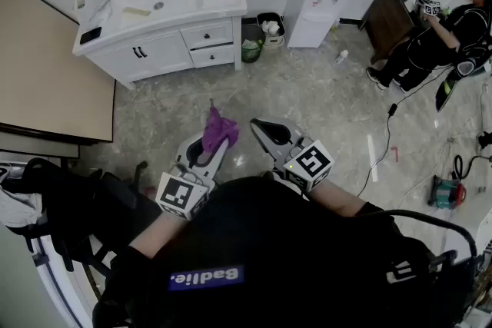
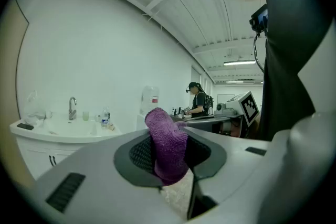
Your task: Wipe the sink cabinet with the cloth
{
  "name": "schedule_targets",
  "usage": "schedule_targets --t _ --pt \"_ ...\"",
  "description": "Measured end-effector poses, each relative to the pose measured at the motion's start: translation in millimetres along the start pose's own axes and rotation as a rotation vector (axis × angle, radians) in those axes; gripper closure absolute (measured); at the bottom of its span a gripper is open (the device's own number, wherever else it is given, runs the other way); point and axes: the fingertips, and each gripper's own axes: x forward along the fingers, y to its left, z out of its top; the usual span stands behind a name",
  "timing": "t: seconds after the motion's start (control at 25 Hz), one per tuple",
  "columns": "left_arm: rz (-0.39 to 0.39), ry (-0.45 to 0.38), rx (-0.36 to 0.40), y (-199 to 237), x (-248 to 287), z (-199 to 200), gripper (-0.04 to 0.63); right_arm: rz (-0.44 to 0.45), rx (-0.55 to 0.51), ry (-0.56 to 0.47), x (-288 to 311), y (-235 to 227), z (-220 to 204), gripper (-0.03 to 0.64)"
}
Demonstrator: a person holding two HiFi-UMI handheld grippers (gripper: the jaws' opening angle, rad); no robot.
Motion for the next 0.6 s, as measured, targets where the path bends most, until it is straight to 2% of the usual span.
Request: schedule_targets --t 0.6 --pt "0.006 -0.005 -0.003 -9 7 0 0.485 -0.003 0.006 -0.007 -10 -6 1 0.617"
